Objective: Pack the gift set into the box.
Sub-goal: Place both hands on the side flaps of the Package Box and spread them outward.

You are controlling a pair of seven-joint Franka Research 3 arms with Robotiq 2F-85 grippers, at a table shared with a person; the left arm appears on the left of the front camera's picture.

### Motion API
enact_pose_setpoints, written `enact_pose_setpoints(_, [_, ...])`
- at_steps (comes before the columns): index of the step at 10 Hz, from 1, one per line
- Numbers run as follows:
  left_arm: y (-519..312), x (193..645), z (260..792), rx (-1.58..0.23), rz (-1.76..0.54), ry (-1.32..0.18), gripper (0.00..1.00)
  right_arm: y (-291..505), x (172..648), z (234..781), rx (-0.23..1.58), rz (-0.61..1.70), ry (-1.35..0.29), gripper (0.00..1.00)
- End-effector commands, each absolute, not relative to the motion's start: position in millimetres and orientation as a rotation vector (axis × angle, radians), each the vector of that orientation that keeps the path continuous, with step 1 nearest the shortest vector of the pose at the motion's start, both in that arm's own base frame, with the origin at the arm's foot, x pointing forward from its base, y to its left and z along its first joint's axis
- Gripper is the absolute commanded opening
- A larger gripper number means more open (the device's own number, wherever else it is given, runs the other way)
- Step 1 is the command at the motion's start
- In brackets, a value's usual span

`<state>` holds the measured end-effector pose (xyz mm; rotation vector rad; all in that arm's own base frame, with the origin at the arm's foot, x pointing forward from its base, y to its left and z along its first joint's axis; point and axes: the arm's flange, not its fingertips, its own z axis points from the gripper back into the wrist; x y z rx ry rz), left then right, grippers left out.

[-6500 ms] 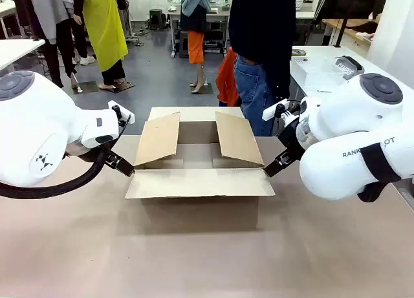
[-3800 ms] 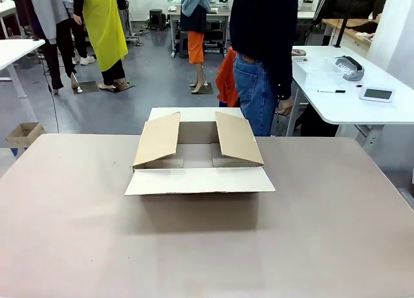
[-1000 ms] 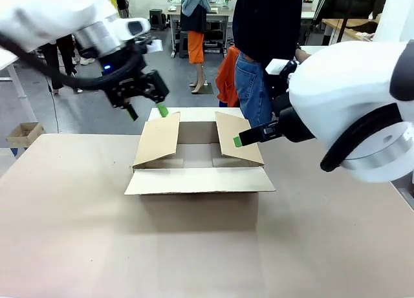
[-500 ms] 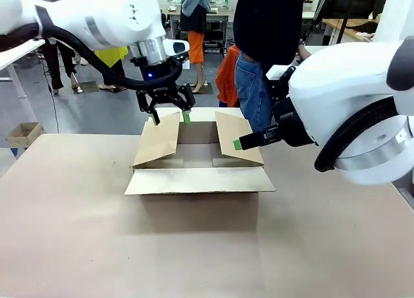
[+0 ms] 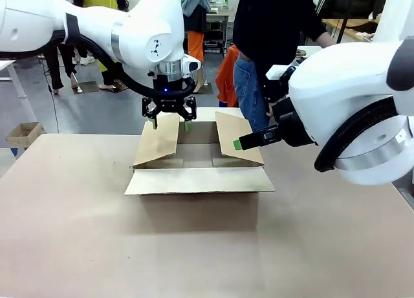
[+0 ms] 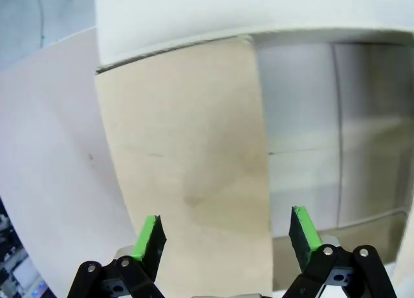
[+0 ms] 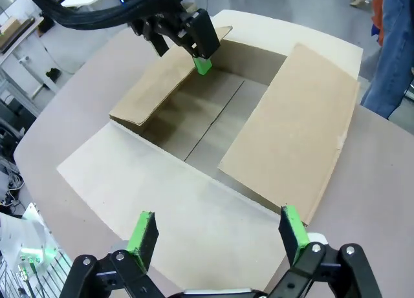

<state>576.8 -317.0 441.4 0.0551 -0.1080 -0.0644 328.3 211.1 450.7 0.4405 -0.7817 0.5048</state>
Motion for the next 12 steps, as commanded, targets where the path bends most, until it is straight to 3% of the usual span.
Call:
enact_pose_setpoints(1, [-318.4, 573.6, 429.7, 0.15, -0.027, -0.138, 1.0, 212.8, 327.8, 458.8, 0.434, 0.49, -0.769, 1.0])
enact_pose_setpoints(6, [-321.3, 578.4, 418.5, 0.224, -0.067, -0.116, 1.0, 212.8, 327.8, 458.8, 0.434, 0.49, -0.769, 1.0])
enact_pose_setpoints(12, [-284.5, 568.0, 466.6, 0.189, -0.01, -0.197, 1.0, 212.8, 327.8, 458.8, 0.434, 0.49, -0.769, 1.0])
